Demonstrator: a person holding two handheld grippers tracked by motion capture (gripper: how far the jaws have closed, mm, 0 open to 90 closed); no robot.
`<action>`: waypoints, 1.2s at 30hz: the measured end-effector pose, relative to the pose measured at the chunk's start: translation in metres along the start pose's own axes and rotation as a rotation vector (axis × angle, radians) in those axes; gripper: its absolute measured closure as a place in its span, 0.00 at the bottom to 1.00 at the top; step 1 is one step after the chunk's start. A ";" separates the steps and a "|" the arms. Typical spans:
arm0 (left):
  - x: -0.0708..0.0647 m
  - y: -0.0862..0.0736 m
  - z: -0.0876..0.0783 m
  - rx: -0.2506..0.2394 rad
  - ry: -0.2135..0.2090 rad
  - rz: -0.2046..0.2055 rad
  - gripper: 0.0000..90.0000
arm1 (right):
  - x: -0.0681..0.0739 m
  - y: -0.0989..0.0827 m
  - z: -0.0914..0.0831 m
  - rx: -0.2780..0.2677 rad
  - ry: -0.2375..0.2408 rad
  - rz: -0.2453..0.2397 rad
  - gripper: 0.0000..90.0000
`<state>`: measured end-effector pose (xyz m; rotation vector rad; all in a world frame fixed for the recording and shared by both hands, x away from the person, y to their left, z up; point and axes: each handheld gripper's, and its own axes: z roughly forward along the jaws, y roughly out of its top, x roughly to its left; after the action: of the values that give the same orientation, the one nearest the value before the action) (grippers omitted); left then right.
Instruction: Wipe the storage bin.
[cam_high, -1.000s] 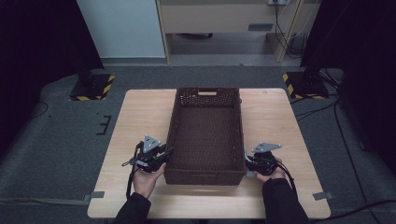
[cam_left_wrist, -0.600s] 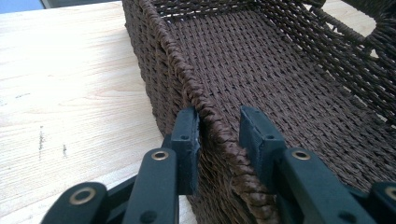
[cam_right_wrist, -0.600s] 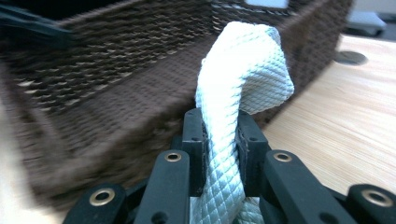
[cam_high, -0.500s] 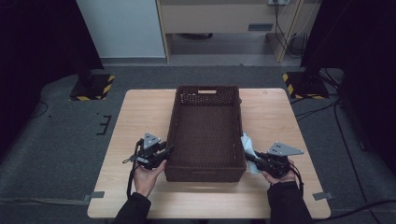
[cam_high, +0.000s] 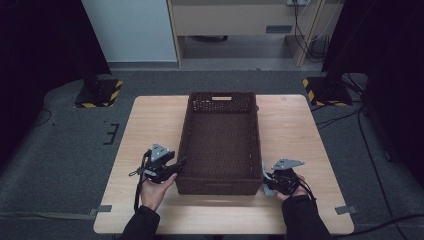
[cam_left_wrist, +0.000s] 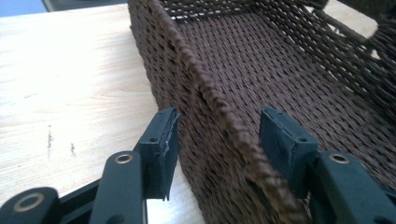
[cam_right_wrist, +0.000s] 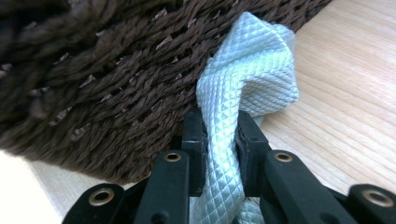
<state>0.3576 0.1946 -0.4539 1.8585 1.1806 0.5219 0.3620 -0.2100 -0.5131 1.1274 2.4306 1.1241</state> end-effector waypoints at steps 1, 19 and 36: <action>0.000 -0.001 0.000 0.002 -0.005 0.002 0.53 | -0.001 0.001 -0.003 -0.015 0.001 0.006 0.86; -0.011 0.001 -0.001 0.009 0.026 0.005 0.78 | 0.011 0.001 -0.047 -0.242 0.028 0.000 0.86; -0.006 0.004 0.005 0.025 0.019 -0.001 0.74 | 0.013 0.001 -0.043 -0.202 0.030 -0.001 0.86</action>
<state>0.3605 0.1860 -0.4530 1.8781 1.2059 0.5270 0.3322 -0.2240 -0.4820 1.0527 2.2765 1.3596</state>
